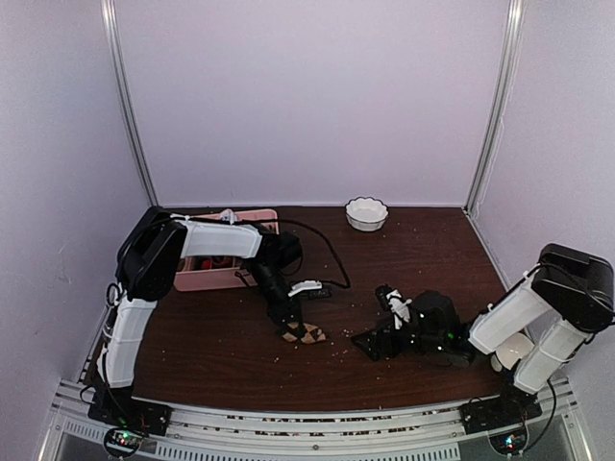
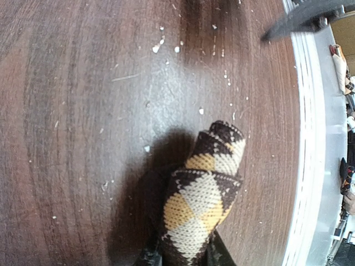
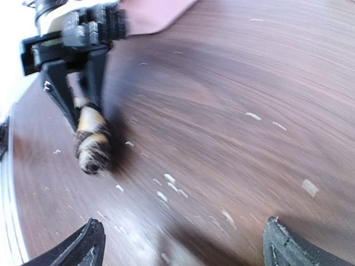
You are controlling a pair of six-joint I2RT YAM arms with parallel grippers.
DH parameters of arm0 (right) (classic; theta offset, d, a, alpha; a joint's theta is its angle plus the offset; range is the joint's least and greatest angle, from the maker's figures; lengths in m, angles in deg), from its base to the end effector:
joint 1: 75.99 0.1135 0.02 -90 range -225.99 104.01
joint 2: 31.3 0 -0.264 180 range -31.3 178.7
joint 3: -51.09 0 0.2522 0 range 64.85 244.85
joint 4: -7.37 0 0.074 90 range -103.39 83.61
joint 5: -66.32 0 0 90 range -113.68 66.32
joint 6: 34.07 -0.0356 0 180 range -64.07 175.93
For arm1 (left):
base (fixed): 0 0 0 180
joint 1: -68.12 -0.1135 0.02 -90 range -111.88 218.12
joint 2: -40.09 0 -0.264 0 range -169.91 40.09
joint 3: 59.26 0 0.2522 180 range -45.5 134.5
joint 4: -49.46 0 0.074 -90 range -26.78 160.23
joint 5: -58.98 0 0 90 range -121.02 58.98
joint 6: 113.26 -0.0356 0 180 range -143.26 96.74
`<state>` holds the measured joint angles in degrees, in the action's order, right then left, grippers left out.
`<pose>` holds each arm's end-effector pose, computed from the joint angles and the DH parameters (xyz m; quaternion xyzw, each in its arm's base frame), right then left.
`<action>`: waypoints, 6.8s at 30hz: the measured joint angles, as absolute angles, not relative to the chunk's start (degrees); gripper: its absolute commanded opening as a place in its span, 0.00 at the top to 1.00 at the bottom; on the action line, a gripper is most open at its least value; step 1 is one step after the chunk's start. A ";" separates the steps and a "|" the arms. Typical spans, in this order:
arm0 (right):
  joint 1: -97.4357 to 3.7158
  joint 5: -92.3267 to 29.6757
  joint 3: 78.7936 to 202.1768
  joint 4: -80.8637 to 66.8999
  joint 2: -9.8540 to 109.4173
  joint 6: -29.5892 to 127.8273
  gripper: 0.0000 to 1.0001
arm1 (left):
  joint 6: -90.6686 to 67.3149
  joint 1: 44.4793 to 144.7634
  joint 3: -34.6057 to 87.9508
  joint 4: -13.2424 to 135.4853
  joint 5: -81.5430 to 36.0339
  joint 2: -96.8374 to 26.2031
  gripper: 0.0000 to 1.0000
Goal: Roll the socks
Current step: Roll the sock at the center of the board, then pick up the sock from the center of the board, then pass from the right arm to the left, then place the sock in the storage box.
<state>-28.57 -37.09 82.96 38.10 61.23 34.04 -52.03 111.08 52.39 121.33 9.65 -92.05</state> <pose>0.1627 0.1892 0.1032 -0.2470 0.8256 0.3658 0.3514 0.2983 -0.3095 0.1201 -0.5434 -0.7639 0.3424 0.0621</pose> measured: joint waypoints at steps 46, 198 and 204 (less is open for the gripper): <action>-6.10 -4.59 110.59 31.07 82.00 99.31 0.56 | -58.48 109.77 62.05 135.89 17.21 -100.31 1.00; -25.81 -20.70 107.42 -1.20 47.33 31.55 0.34 | -28.10 104.22 74.86 126.05 -45.98 -91.17 1.00; -25.81 -21.33 106.59 0.16 46.70 30.98 0.00 | -28.34 104.04 77.96 127.60 -41.47 -92.07 0.30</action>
